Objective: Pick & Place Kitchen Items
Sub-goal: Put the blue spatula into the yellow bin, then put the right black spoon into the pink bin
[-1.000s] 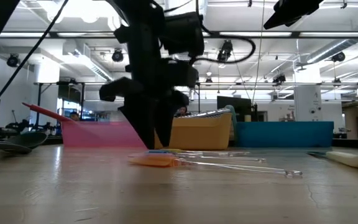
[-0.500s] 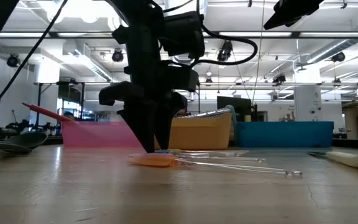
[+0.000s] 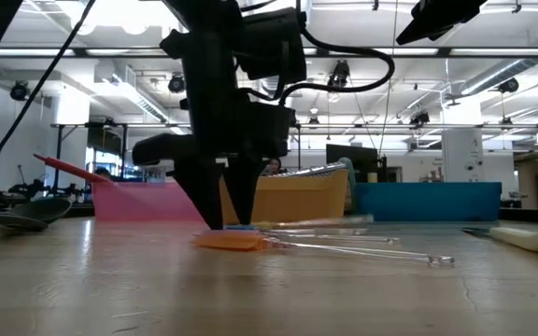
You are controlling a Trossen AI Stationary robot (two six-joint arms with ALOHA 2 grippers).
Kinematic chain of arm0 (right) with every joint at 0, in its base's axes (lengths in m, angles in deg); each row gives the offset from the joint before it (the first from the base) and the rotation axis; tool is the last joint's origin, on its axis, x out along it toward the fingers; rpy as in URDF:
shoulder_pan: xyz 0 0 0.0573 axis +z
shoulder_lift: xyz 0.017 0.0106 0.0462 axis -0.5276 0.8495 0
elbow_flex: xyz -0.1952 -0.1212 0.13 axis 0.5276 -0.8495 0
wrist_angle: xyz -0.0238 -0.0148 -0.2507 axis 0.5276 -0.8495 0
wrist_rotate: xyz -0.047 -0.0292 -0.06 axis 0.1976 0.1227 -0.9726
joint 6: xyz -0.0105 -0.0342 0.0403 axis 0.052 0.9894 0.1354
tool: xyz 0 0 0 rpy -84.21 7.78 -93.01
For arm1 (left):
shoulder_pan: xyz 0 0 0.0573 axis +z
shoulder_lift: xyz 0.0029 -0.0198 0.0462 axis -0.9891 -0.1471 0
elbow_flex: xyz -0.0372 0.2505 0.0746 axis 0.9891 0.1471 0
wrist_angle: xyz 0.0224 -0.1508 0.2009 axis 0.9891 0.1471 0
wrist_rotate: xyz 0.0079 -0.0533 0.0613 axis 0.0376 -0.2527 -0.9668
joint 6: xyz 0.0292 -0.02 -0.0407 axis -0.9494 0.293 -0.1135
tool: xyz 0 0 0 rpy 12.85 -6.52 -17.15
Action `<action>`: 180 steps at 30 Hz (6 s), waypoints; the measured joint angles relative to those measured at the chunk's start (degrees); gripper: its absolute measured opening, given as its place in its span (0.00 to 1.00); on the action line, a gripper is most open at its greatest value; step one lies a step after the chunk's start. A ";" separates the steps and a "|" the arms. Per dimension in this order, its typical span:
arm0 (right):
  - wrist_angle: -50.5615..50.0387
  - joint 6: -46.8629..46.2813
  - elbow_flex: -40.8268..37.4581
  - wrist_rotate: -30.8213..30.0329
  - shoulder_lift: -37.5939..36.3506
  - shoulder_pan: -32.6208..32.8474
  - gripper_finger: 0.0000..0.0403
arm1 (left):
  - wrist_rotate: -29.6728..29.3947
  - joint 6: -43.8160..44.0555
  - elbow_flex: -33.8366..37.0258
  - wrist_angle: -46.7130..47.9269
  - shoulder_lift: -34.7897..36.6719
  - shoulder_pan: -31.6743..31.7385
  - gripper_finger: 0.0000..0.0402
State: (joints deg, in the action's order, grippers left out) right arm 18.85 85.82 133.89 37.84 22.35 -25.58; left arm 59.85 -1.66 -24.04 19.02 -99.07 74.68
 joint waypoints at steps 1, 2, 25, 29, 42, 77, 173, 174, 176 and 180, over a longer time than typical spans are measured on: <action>-0.02 0.00 -0.02 0.00 0.00 0.00 0.02 | 0.42 0.51 0.01 0.32 0.00 -0.05 0.52; -0.02 0.00 -0.02 0.00 -0.02 0.00 0.02 | 1.01 0.78 0.03 0.71 0.00 -0.13 0.52; -0.04 0.00 -0.02 0.00 0.01 0.00 0.02 | 0.47 -1.46 0.17 -1.37 0.00 -0.37 0.52; -0.04 0.00 -0.02 0.00 0.01 -0.01 0.02 | -1.60 -0.04 0.19 -3.25 -0.11 -0.15 0.48; -0.04 -0.02 -0.04 0.00 0.01 0.00 0.02 | -3.39 -1.63 0.17 -2.26 -4.90 -0.08 0.04; -1.18 -1.09 -0.13 0.11 0.01 0.00 0.02 | -20.76 -1.31 -8.71 9.24 4.79 1.33 0.03; -2.65 -1.07 -2.09 0.15 -0.02 -0.02 0.02 | -5.30 13.80 -46.30 35.98 -5.03 17.23 0.41; -2.66 -1.08 -2.30 0.16 -0.02 -0.01 0.02 | -5.28 14.07 -47.49 36.22 -4.98 16.47 0.41; -2.58 -1.42 -2.70 0.17 -0.02 0.00 0.02 | -5.26 14.62 -49.28 36.33 -4.55 14.90 0.41; -2.57 -2.18 -3.44 0.17 0.00 0.00 0.02 | -5.28 14.91 -52.05 36.28 -3.84 11.22 0.41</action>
State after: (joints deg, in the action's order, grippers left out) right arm 16.28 83.64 130.45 38.02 22.34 -25.59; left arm 54.57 13.25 -76.09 55.30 -102.91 85.90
